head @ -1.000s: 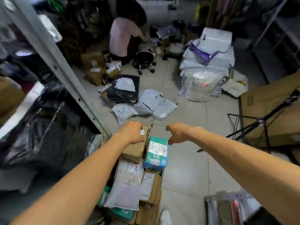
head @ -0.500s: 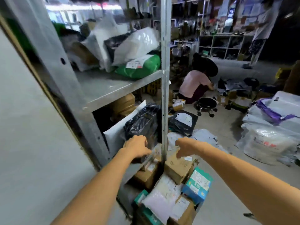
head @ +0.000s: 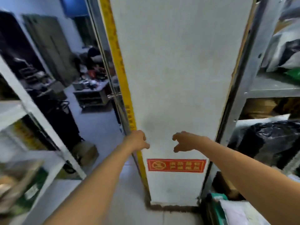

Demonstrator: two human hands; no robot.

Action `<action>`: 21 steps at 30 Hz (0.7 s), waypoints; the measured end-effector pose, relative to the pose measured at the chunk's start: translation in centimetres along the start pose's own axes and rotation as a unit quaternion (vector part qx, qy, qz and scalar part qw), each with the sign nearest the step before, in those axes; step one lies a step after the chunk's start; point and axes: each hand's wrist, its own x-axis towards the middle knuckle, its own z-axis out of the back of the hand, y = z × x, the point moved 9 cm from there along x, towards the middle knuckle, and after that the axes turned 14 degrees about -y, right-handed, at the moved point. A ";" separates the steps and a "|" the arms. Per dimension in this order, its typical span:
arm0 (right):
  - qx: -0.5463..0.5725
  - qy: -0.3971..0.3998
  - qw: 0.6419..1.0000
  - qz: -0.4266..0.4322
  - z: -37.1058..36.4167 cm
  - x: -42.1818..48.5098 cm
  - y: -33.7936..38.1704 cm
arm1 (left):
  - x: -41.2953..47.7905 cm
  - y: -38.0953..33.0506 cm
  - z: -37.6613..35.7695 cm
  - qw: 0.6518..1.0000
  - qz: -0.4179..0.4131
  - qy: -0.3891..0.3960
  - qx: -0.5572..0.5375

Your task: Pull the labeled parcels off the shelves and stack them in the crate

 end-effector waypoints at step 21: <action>-0.050 0.103 0.758 0.642 -7.1 -21.5 48.9 | -52.0 26.1 10.5 0.777 0.609 -0.144 0.071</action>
